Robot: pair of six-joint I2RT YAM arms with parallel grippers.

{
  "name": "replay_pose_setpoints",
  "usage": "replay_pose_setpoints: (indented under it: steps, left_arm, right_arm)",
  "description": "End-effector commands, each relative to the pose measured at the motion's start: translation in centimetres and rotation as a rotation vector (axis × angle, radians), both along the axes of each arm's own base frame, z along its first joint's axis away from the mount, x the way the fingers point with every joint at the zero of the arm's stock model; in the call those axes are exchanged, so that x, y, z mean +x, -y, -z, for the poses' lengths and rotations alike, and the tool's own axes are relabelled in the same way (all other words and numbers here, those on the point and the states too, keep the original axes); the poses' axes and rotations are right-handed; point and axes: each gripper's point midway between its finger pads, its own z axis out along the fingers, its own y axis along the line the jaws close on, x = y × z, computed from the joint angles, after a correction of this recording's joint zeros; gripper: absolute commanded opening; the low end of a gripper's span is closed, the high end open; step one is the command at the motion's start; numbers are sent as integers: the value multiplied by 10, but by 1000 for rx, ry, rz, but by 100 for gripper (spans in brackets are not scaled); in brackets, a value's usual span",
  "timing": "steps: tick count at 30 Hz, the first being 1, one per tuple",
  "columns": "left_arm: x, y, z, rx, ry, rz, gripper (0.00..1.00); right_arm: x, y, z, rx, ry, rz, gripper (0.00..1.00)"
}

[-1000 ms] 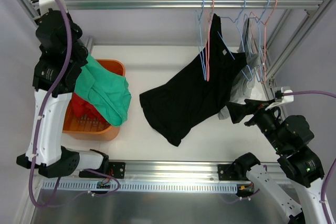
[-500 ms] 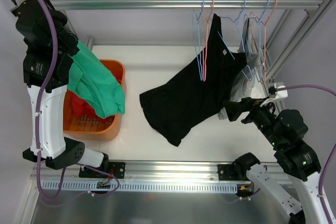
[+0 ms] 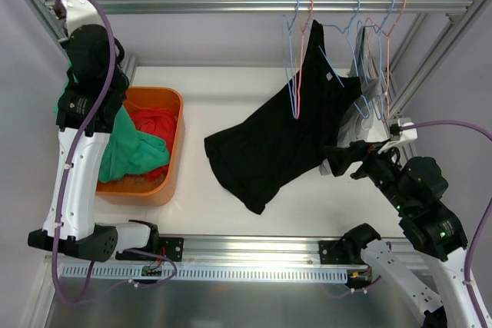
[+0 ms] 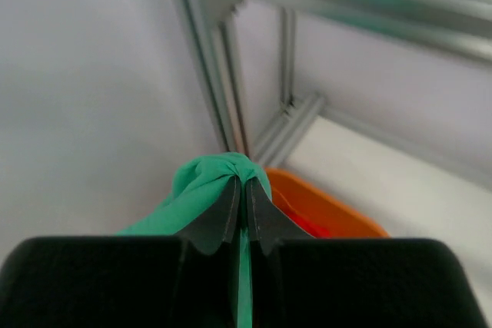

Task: Remove the tank top from the hanger

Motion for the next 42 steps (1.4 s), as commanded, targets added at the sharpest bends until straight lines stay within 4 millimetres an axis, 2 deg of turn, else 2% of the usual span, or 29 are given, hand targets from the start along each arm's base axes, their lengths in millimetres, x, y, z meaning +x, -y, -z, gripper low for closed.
replay_pose_setpoints:
  steps: [1,5,6,7,8,9,11,12,14,15,18,20,24,25,26,29,30,32,34,35,36,40,42]
  left_arm:
    - [-5,42,27,-180,38,264,0]
    - [-14,61,93,-321,-76,323,0]
    - [-19,67,117,-350,-117,346,0]
    - [-19,78,129,-410,-126,385,0]
    - [-20,80,140,-426,-146,387,0]
    - [-23,79,165,-436,-195,365,0]
    - [-25,73,189,-460,-229,299,0]
    - [-26,70,214,-483,-286,249,0]
    - [-26,69,240,-527,-354,211,0]
    - [-28,69,260,-547,-417,184,0]
    - [-33,69,284,-608,-451,143,0]
    - [-37,72,287,-629,-451,146,0]
    - [-52,76,292,-633,-493,189,43]
    - [-59,77,293,-635,-514,196,77]
    - [-63,79,289,-634,-513,217,98]
    - [-76,94,254,-619,-453,390,99]
    - [-87,107,237,-616,-421,510,99]
    - [-106,118,216,-589,-356,637,99]
    - [-120,118,210,-543,-329,687,99]
    - [-135,114,209,-527,-311,687,99]
    - [-142,108,209,-506,-306,673,99]
    - [-167,99,212,-435,-286,683,99]
    - [-176,101,209,-427,-251,714,99]
  right_arm:
    - [2,-13,-9,39,28,-56,99]
    - [-1,-17,-12,57,29,-81,100]
    - [-3,-17,-14,63,36,-81,99]
    - [-4,-16,-15,66,41,-81,99]
    - [-4,-15,-15,66,42,-79,99]
    - [-5,-15,-17,68,49,-78,100]
    - [-7,-14,-16,70,53,-81,99]
    - [-8,-14,-16,71,55,-83,99]
    - [-9,-15,-14,70,55,-90,100]
    - [-10,-15,-14,70,57,-92,100]
    - [-15,-19,-12,60,64,-133,100]
    - [-23,-23,-13,50,73,-181,100]
    - [-35,-26,-8,-5,72,-250,100]
    - [-37,-25,-8,-19,76,-253,99]
    - [-38,-24,-7,-23,71,-251,99]
    - [-35,-9,4,-86,44,-187,99]
    - [-35,-2,14,-114,1,-152,99]
    - [-27,18,24,-166,-28,-41,99]
    - [-24,44,41,-246,-79,83,99]
    - [-23,53,46,-278,-92,123,100]
    - [-27,65,56,-322,-130,164,99]
    - [-33,112,71,-464,-176,360,99]
    - [-35,123,76,-521,-185,395,99]
